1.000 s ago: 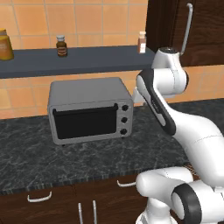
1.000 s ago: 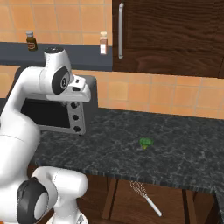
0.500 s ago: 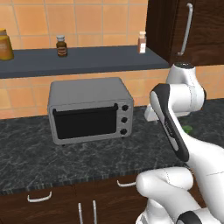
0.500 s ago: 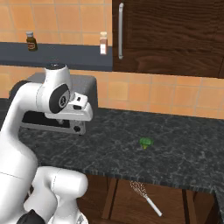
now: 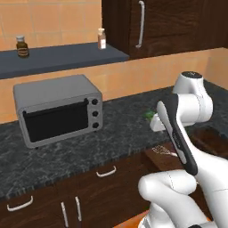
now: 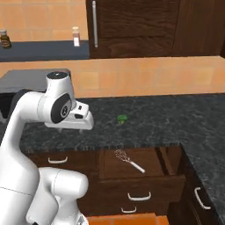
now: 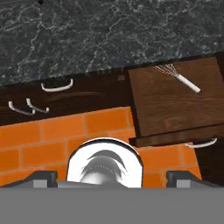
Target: Pick the whisk from the drawer and place it on the counter.
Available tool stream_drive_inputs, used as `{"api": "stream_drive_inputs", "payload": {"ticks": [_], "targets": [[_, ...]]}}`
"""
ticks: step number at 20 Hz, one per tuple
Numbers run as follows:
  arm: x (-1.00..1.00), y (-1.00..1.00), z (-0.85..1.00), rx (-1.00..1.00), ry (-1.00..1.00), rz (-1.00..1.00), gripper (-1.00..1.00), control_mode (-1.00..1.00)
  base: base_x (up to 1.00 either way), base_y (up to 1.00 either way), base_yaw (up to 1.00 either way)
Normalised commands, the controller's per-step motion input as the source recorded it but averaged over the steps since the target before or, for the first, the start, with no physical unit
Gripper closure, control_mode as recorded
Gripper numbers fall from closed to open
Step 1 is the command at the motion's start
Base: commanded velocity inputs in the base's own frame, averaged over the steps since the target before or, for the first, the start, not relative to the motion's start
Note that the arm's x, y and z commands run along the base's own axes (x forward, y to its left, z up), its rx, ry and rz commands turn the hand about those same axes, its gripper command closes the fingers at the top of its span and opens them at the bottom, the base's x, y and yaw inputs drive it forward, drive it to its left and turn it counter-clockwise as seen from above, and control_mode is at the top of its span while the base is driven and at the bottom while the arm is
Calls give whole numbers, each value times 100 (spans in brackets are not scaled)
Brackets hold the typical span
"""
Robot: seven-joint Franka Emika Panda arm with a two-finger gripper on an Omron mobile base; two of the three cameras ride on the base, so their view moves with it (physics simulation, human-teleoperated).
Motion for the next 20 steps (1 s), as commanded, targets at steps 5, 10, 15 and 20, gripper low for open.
{"api": "stream_drive_inputs", "payload": {"ticks": [5,10,15,20], "targets": [[0,0,0,0,0,0,-100,100,-49,27,-82],[0,0,0,0,0,0,-100,100,-7,50,-80],[0,0,0,0,0,0,-100,100,0,57,-80],[0,0,0,0,0,0,-100,100,-2,66,-66]]}}
